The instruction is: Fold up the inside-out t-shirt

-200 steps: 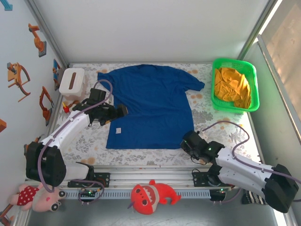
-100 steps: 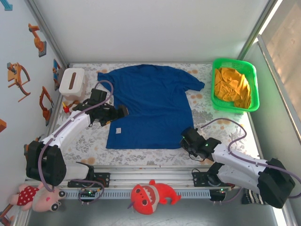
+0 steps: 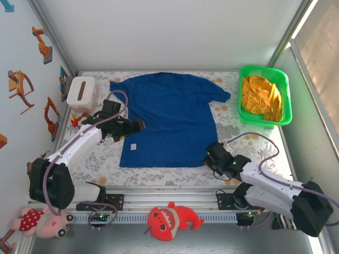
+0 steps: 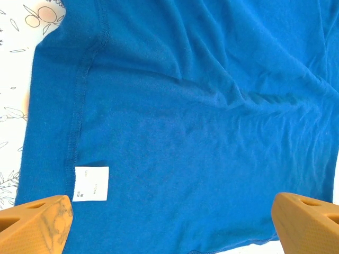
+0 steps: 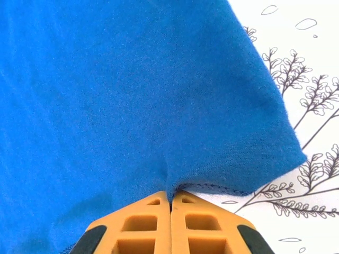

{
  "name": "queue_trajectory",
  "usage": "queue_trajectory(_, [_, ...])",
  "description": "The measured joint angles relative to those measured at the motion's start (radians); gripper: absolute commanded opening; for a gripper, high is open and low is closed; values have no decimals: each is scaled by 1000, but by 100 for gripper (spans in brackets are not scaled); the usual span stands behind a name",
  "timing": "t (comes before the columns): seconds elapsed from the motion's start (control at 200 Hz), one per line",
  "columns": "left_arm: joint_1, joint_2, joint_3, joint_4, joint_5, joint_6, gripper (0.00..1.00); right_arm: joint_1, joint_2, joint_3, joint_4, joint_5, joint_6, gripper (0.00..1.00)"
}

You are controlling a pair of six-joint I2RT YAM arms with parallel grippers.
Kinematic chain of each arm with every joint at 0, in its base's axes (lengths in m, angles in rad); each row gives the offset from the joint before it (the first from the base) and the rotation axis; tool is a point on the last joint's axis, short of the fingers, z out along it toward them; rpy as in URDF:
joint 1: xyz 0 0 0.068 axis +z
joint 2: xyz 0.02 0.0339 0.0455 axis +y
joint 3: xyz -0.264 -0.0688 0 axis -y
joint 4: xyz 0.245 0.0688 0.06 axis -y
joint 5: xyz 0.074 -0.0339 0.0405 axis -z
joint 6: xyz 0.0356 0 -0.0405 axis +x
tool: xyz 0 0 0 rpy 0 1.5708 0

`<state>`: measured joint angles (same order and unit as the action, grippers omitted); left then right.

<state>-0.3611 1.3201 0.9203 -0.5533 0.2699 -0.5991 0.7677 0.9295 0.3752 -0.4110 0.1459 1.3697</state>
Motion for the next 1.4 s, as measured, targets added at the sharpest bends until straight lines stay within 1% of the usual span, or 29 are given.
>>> queue_trajectory(0.2, [-3, 0, 0, 0, 0, 0, 96, -1, -19, 3, -7, -1, -2, 0])
queue_trajectory(0.3, [-9, 0, 0, 0, 8, 6, 96, -1, -48, 32, -34, -4, -10, 0])
queue_trajectory(0.421, [-43, 0, 0, 0, 14, 40, 96, -1, -95, 71, -53, -2, -22, 0])
queue_trajectory(0.506, [-101, 2, 3, 2, 12, 75, 96, -2, -105, 80, -62, 2, -28, 0])
queue_trajectory(0.681, [-264, 36, 14, 44, 9, 160, 96, -5, -83, 80, -74, 1, -32, 0])
queue_trajectory(0.796, [-381, 93, 14, 80, -2, 216, 96, -5, -75, 79, -73, 2, -32, 0])
queue_trajectory(0.911, [-475, 160, 16, 103, -28, 264, 97, -5, -75, 64, -71, 2, -31, 0])
queue_trajectory(0.996, [-539, 214, 18, 119, -55, 295, 100, -5, -75, 47, -71, 2, -29, 0])
queue_trajectory(1.147, [-618, 305, 41, 138, -99, 327, 91, -5, -76, 18, -71, 2, -20, 0])
queue_trajectory(1.332, [-660, 371, 68, 168, -138, 342, 81, -5, -87, 8, -71, 2, -12, 0])
queue_trajectory(1.402, [-666, 385, 74, 178, -147, 346, 73, -5, -90, 7, -71, 2, -9, 0])
